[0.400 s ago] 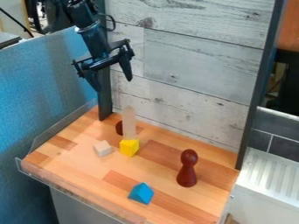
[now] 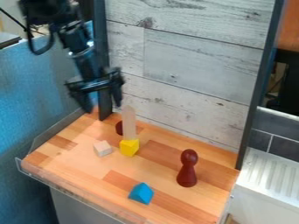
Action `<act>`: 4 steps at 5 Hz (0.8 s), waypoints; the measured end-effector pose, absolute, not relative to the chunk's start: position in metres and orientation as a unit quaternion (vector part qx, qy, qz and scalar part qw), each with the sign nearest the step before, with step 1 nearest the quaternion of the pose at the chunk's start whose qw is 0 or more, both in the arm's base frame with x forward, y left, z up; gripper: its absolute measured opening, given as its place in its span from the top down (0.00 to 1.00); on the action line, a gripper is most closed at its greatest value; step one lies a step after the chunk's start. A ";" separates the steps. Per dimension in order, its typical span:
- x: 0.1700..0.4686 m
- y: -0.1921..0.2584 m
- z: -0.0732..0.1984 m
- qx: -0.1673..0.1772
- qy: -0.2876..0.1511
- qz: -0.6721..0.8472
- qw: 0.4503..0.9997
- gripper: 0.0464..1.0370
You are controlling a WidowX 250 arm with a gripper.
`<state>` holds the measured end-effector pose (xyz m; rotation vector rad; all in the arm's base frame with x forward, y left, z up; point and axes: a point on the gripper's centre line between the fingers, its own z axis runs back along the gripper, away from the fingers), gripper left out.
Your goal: Put the blue triangle on top of the cylinder
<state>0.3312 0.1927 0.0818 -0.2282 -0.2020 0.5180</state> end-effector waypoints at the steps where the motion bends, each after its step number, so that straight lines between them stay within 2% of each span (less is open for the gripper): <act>1: 0.304 0.196 0.090 -0.073 -0.137 0.184 0.971 0.04; 2: 0.292 0.186 0.080 -0.044 -0.159 0.067 0.984 0.04; 3: 0.292 0.182 0.070 -0.047 -0.150 -0.042 0.987 0.04; 4: 0.304 0.176 0.046 -0.052 -0.094 -0.163 0.981 0.04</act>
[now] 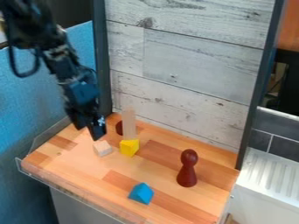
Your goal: Put the blue triangle on top of the cylinder
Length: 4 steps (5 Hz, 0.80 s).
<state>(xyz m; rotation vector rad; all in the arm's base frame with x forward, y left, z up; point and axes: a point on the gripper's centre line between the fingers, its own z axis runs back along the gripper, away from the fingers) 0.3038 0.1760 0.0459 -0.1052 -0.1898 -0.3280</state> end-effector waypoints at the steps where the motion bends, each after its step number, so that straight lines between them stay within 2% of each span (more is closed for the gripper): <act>1: 0.312 0.160 0.032 -0.027 -0.064 -0.294 0.953 0.04; 2: 0.312 0.130 0.008 0.023 -0.036 -0.408 0.912 0.04; 3: 0.308 0.108 0.004 0.068 -0.050 -0.508 0.857 0.04; 4: 0.298 0.101 -0.002 0.081 -0.058 -0.548 0.830 0.04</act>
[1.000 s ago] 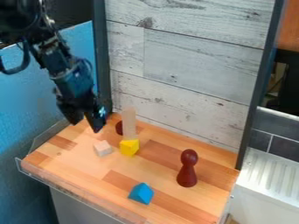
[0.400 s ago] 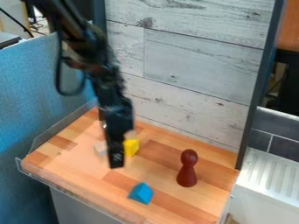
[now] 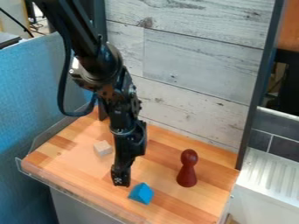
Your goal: Put the blue triangle on top of the cylinder
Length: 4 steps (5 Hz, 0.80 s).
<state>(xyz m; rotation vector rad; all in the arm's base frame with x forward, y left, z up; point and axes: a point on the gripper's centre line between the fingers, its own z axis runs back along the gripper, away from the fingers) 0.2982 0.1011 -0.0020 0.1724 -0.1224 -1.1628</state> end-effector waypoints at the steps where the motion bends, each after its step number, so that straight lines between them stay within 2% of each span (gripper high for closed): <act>1: 0.296 0.096 -0.004 0.076 -0.059 -0.573 0.814 0.04; 2: 0.299 0.093 -0.001 0.059 -0.067 -0.589 0.803 0.04; 4: 0.301 0.094 -0.006 0.058 -0.072 -0.590 0.802 0.04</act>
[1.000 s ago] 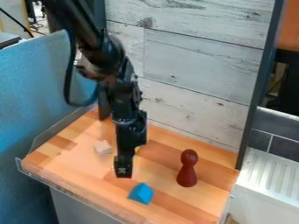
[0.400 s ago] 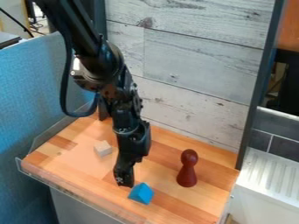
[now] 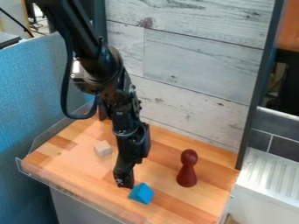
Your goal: Put the blue triangle on top of the cylinder
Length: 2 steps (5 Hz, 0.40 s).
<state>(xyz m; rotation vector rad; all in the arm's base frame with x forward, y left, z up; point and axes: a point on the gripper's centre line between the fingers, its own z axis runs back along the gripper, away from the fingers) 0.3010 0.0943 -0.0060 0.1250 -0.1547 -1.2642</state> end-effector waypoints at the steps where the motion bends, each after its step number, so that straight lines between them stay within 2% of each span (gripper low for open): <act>1: 0.301 0.094 -0.014 0.059 -0.073 -0.584 0.806 0.04; 2: 0.300 0.092 -0.022 0.057 -0.072 -0.578 0.811 0.04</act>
